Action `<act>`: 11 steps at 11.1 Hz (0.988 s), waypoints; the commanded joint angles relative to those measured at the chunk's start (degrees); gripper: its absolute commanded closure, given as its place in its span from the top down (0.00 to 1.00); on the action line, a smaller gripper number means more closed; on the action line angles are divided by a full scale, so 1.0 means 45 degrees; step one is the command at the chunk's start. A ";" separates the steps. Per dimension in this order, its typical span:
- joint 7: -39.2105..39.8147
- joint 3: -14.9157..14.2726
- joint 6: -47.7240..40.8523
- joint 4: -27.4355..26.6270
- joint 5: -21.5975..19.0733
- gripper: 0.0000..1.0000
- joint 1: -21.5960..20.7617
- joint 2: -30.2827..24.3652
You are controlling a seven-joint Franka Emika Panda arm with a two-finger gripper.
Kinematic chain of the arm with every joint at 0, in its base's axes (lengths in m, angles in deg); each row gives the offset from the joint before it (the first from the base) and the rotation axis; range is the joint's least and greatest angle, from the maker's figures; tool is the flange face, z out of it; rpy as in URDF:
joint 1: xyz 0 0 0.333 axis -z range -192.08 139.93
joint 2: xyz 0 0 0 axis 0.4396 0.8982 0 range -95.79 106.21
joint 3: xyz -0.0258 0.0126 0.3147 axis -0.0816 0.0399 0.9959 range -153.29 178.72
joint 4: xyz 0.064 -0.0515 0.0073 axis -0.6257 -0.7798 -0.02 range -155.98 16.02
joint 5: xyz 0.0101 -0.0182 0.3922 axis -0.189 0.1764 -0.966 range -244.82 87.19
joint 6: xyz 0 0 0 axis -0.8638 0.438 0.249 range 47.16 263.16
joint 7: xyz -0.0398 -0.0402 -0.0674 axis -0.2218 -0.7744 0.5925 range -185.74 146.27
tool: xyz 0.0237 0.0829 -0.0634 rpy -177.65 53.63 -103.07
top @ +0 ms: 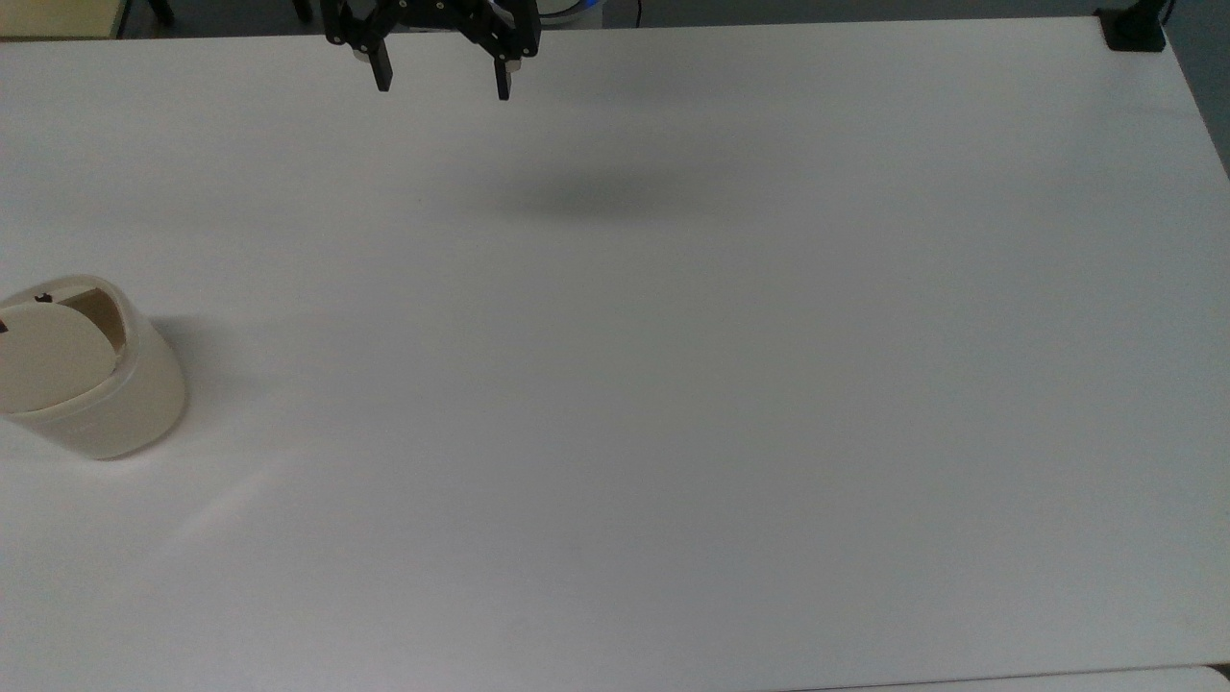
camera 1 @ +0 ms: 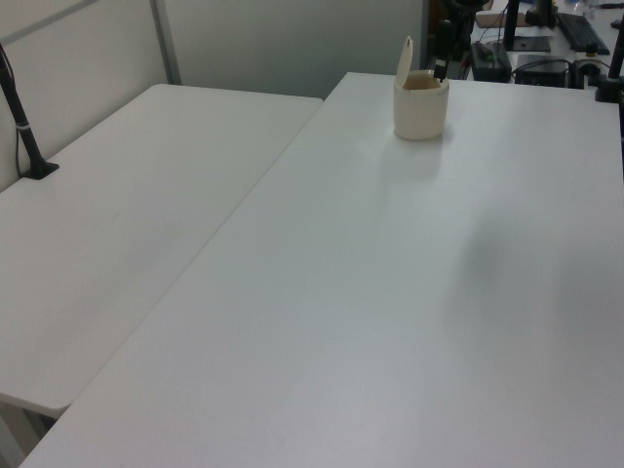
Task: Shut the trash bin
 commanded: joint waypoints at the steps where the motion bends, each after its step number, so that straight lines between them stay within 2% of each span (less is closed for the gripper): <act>1: 0.0039 0.0062 -0.0372 -0.0078 -0.0096 1.00 0.0094 -0.0126; 6: -0.0232 0.0081 -0.0235 -0.0059 -0.0097 1.00 0.0094 -0.0106; 7: -0.0756 0.0081 -0.0119 -0.0020 -0.0135 1.00 0.0094 -0.0087; 9: -0.3191 0.0139 0.0911 -0.0020 -0.0039 1.00 0.0055 -0.0029; 11: -0.4234 0.0140 0.1791 0.0155 0.0060 1.00 0.0055 0.0361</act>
